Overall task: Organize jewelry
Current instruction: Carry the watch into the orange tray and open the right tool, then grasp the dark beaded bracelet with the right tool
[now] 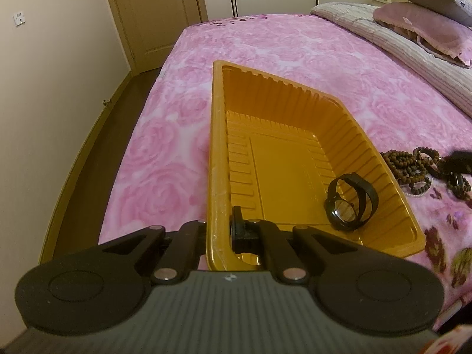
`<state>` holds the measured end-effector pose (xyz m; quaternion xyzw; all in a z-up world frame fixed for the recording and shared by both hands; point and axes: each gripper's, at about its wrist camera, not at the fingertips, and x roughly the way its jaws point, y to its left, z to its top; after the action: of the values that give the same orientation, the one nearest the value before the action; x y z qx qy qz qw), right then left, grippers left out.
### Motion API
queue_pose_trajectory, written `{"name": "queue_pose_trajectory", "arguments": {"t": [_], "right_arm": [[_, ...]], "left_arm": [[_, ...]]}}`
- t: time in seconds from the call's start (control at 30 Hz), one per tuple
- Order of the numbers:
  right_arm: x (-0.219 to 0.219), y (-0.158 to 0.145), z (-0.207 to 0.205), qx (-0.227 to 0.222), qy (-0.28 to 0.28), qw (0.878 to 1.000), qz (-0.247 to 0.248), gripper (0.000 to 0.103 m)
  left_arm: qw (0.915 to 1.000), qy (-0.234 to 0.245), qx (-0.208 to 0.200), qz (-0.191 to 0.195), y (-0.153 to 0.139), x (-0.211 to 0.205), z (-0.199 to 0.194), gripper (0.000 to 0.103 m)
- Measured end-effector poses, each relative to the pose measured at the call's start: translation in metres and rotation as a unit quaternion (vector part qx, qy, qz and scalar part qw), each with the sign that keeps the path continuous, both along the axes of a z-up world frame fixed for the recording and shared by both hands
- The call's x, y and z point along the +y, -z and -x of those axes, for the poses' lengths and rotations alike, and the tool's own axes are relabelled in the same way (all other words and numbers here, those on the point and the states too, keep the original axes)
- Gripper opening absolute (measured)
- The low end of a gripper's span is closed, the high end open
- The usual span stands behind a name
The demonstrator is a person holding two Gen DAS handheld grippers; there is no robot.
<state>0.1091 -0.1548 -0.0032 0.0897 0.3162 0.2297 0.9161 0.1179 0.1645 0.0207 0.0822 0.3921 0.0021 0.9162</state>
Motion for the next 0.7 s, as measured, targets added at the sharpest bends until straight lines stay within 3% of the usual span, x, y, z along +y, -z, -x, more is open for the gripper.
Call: {"name": "queue_pose_trajectory", "arguments": {"t": [0.17, 0.3, 0.53, 0.7], "right_arm": [[-0.057, 0.031, 0.019, 0.054, 0.101, 0.993, 0.025, 0.038], [-0.079, 0.04, 0.022, 0.069, 0.132, 0.988, 0.023, 0.038], [-0.058, 0.049, 0.017, 0.026, 0.082, 0.991, 0.1, 0.038], [-0.034, 0.058, 0.025, -0.022, 0.008, 0.979, 0.205, 0.038]], "left_arm": [[1.0, 0.001, -0.002, -0.001, 0.0, -0.001, 0.0, 0.002], [1.0, 0.0, -0.002, -0.003, 0.0, -0.001, 0.0, 0.002], [1.0, -0.002, 0.0, -0.008, -0.002, -0.004, 0.001, 0.002], [1.0, -0.003, 0.0, -0.008, -0.002, -0.005, 0.0, 0.002]]}}
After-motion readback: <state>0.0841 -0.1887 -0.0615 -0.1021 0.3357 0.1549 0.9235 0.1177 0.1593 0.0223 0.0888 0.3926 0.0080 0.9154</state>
